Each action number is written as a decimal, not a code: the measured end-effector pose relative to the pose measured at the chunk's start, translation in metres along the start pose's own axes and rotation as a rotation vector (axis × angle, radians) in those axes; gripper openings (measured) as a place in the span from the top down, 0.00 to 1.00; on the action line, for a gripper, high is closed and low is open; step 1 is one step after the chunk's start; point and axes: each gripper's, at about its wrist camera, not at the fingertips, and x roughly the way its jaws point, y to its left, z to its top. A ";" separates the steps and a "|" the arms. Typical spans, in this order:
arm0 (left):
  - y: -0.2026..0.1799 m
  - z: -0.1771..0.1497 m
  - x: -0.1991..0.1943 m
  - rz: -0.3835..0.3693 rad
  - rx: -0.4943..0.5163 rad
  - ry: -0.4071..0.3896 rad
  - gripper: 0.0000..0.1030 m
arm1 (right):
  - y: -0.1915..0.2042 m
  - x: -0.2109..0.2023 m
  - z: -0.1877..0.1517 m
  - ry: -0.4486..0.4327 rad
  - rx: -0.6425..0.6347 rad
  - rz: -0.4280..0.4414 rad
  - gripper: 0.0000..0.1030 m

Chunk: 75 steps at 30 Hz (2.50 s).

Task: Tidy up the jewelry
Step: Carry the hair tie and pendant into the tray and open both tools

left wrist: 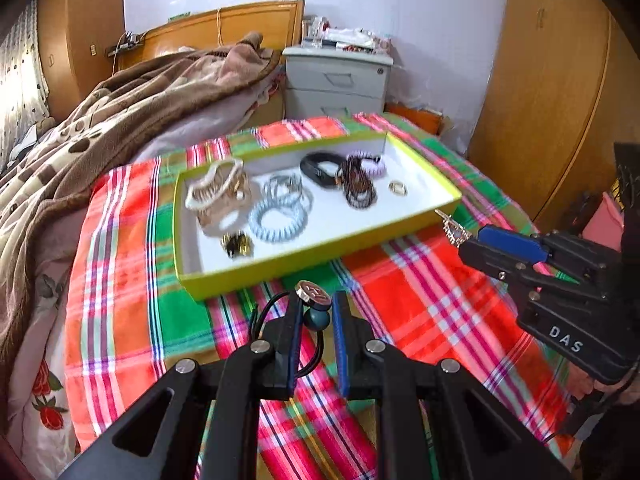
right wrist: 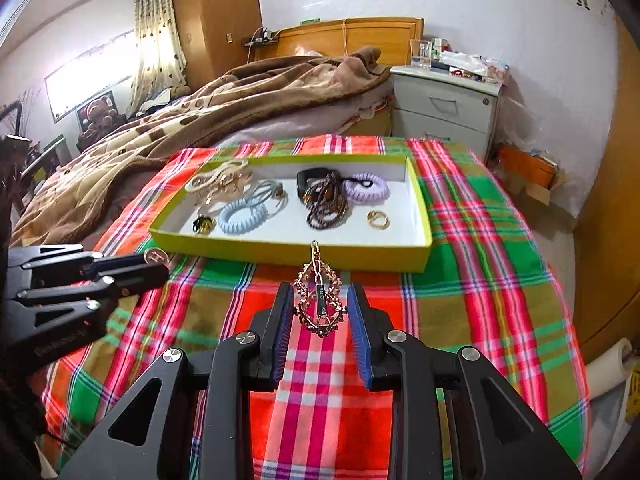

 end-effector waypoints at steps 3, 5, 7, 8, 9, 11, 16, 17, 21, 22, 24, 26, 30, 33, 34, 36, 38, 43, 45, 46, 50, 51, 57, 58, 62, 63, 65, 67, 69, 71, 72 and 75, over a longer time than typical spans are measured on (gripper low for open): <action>0.004 0.012 -0.005 0.004 -0.001 -0.023 0.85 | -0.005 -0.001 0.010 -0.014 0.009 -0.007 0.72; 0.007 0.020 -0.006 0.001 -0.006 -0.034 0.85 | -0.008 -0.001 0.016 -0.022 0.010 -0.013 0.72; 0.010 0.028 -0.006 -0.003 -0.010 -0.044 0.85 | -0.012 0.000 0.022 -0.028 0.010 -0.015 0.72; 0.011 0.032 -0.005 -0.005 -0.011 -0.046 0.85 | -0.014 0.001 0.027 -0.031 0.012 -0.017 0.72; 0.012 0.036 -0.004 -0.007 -0.013 -0.051 0.85 | -0.015 0.002 0.030 -0.032 0.013 -0.018 0.72; 0.015 0.045 -0.002 -0.015 -0.020 -0.056 0.85 | -0.020 0.005 0.037 -0.033 0.019 -0.019 0.72; 0.019 0.062 0.008 -0.020 -0.020 -0.063 0.85 | -0.030 0.022 0.053 -0.022 0.029 -0.026 0.72; 0.019 0.065 0.012 -0.024 -0.023 -0.058 0.85 | -0.031 0.026 0.055 -0.018 0.029 -0.028 0.72; 0.017 0.072 0.029 -0.040 -0.020 -0.043 0.85 | -0.037 0.044 0.061 0.009 0.036 -0.031 0.72; 0.017 0.073 0.034 -0.045 -0.021 -0.039 0.85 | -0.039 0.049 0.061 0.018 0.038 -0.032 0.72; 0.015 0.075 0.044 -0.063 -0.024 -0.022 0.85 | -0.043 0.061 0.063 0.037 0.045 -0.036 0.72; 0.012 0.075 0.055 -0.072 -0.024 -0.004 0.85 | -0.046 0.068 0.063 0.049 0.048 -0.037 0.72; 0.008 0.074 0.074 -0.092 -0.027 0.029 0.85 | -0.050 0.081 0.061 0.075 0.048 -0.038 0.72; 0.005 0.073 0.084 -0.098 -0.024 0.048 0.85 | -0.049 0.088 0.060 0.090 0.043 -0.034 0.72; 0.005 0.072 0.088 -0.098 -0.026 0.055 0.85 | -0.050 0.090 0.060 0.095 0.041 -0.035 0.72; 0.006 0.071 0.093 -0.102 -0.028 0.067 0.85 | -0.049 0.094 0.059 0.105 0.037 -0.039 0.72; 0.006 0.068 0.098 -0.100 -0.028 0.081 0.85 | -0.050 0.097 0.058 0.111 0.034 -0.044 0.72; 0.005 0.065 0.104 -0.104 -0.030 0.099 0.85 | -0.050 0.101 0.055 0.122 0.032 -0.048 0.72; 0.005 0.064 0.105 -0.101 -0.030 0.105 0.85 | -0.049 0.101 0.055 0.124 0.031 -0.051 0.72; 0.005 0.064 0.106 -0.101 -0.030 0.106 0.85 | -0.050 0.101 0.054 0.125 0.032 -0.051 0.72; 0.004 0.063 0.110 -0.098 -0.031 0.117 0.85 | -0.050 0.101 0.054 0.126 0.029 -0.050 0.72; 0.004 0.062 0.110 -0.097 -0.033 0.120 0.85 | -0.050 0.101 0.054 0.126 0.029 -0.051 0.72; 0.004 0.061 0.112 -0.105 -0.038 0.130 0.85 | -0.050 0.101 0.052 0.130 0.031 -0.052 0.72; 0.004 0.061 0.112 -0.103 -0.038 0.132 0.84 | -0.049 0.101 0.053 0.130 0.031 -0.053 0.72; 0.004 0.060 0.111 -0.095 -0.043 0.133 0.72 | -0.050 0.100 0.052 0.130 0.039 -0.050 0.72; 0.005 0.060 0.111 -0.096 -0.046 0.132 0.71 | -0.050 0.100 0.052 0.131 0.039 -0.052 0.72; 0.005 0.059 0.109 -0.098 -0.046 0.131 0.70 | -0.050 0.100 0.052 0.135 0.037 -0.053 0.72; 0.005 0.060 0.109 -0.094 -0.045 0.130 0.68 | -0.050 0.100 0.053 0.135 0.037 -0.053 0.72; 0.006 0.060 0.108 -0.088 -0.052 0.130 0.65 | -0.050 0.100 0.053 0.135 0.042 -0.058 0.72; 0.005 0.059 0.107 -0.083 -0.050 0.127 0.63 | -0.051 0.097 0.053 0.129 0.050 -0.057 0.72; 0.005 0.059 0.106 -0.080 -0.048 0.126 0.62 | -0.051 0.095 0.053 0.125 0.052 -0.057 0.72; 0.005 0.059 0.102 -0.079 -0.053 0.118 0.59 | -0.051 0.091 0.054 0.112 0.056 -0.059 0.71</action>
